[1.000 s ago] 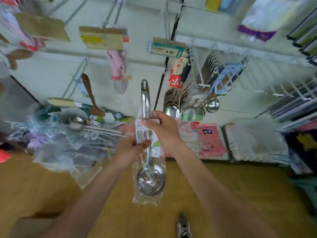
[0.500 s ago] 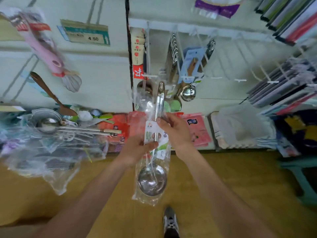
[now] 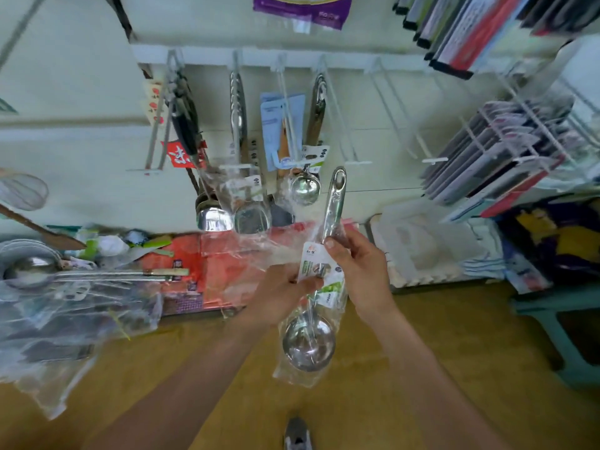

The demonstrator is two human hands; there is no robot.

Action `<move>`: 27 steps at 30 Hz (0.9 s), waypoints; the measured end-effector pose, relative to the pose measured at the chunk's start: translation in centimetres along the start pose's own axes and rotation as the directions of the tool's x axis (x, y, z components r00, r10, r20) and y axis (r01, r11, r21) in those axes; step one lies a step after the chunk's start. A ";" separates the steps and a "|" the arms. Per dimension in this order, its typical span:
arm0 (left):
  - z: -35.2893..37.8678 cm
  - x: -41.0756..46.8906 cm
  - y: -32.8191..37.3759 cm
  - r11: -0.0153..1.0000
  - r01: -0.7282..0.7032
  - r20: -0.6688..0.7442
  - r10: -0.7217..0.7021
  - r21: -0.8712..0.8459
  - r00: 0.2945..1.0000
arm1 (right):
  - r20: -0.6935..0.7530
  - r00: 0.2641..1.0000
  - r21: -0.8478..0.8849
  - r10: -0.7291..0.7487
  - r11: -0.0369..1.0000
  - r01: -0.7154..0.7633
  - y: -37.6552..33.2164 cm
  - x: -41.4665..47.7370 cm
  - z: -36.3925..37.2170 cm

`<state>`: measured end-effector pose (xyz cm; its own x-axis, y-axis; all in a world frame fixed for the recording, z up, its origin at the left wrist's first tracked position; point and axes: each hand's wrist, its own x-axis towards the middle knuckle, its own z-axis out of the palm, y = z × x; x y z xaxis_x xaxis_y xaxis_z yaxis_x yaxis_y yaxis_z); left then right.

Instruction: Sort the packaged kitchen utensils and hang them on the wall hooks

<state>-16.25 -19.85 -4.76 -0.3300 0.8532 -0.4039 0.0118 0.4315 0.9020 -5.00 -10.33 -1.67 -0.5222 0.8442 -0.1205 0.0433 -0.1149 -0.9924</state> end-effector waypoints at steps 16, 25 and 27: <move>3.4 2.9 1.4 0.992 -0.070 -0.122 0.057 -0.103 0.991 | 0.052 0.998 -0.061 -0.028 0.998 0.031 0.7 4.2 -3.3; 3.6 2.5 1.1 0.987 -0.091 -0.113 0.076 -0.132 0.991 | 0.093 0.996 -0.055 0.001 0.998 0.004 1.2 4.2 -3.5; 3.7 2.6 0.9 0.987 -0.092 -0.130 0.075 -0.129 0.989 | 0.092 0.996 -0.066 -0.003 0.998 0.009 1.1 4.4 -3.6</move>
<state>-13.65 -16.13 -5.56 -0.4478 0.8380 -0.3119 -0.0799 0.3099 0.9474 -4.20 -4.92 -3.38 -0.5985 0.7928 -0.1152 0.0949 -0.0726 -0.9928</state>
